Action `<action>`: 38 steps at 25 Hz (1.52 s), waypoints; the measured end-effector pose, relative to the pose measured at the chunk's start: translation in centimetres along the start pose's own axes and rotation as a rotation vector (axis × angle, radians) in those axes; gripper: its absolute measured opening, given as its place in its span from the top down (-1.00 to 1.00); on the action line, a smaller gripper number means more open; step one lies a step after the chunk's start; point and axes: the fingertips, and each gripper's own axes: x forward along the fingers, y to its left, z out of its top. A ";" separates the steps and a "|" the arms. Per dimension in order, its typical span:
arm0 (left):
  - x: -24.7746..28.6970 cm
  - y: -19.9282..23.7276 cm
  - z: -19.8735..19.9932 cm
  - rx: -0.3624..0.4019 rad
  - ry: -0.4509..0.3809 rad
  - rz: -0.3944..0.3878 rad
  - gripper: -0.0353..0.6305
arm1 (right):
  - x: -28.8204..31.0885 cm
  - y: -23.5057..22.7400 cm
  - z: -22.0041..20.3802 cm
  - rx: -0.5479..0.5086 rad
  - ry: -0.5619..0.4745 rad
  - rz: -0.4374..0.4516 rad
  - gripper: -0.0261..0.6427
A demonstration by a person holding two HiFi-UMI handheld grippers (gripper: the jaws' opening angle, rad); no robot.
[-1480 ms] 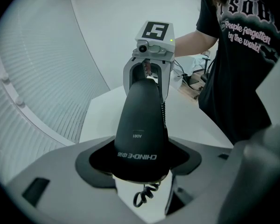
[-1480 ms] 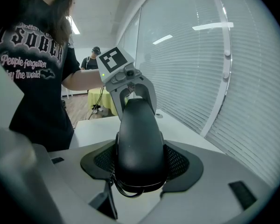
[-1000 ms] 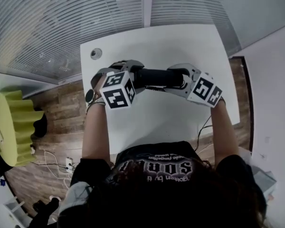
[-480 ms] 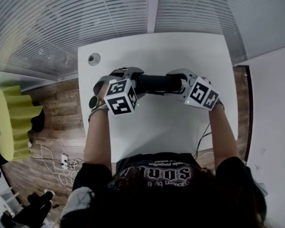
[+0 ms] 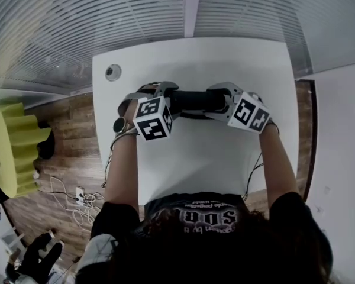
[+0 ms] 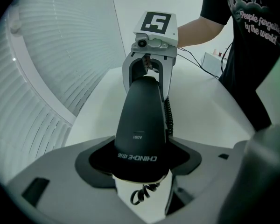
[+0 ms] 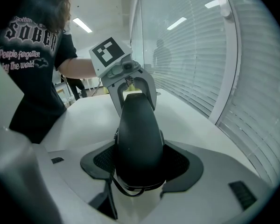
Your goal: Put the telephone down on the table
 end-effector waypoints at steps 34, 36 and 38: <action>2.4 2.3 0.6 -0.055 -0.056 0.033 -0.06 | 1.0 -2.7 -3.0 0.059 0.083 -0.029 0.07; 2.2 2.5 0.5 -0.070 -0.069 0.054 -0.11 | 1.0 -2.7 -3.0 0.067 0.086 -0.051 0.04; 1.9 2.6 0.4 -0.088 -0.087 0.068 -0.17 | 0.9 -2.8 -2.9 0.072 0.088 -0.076 0.00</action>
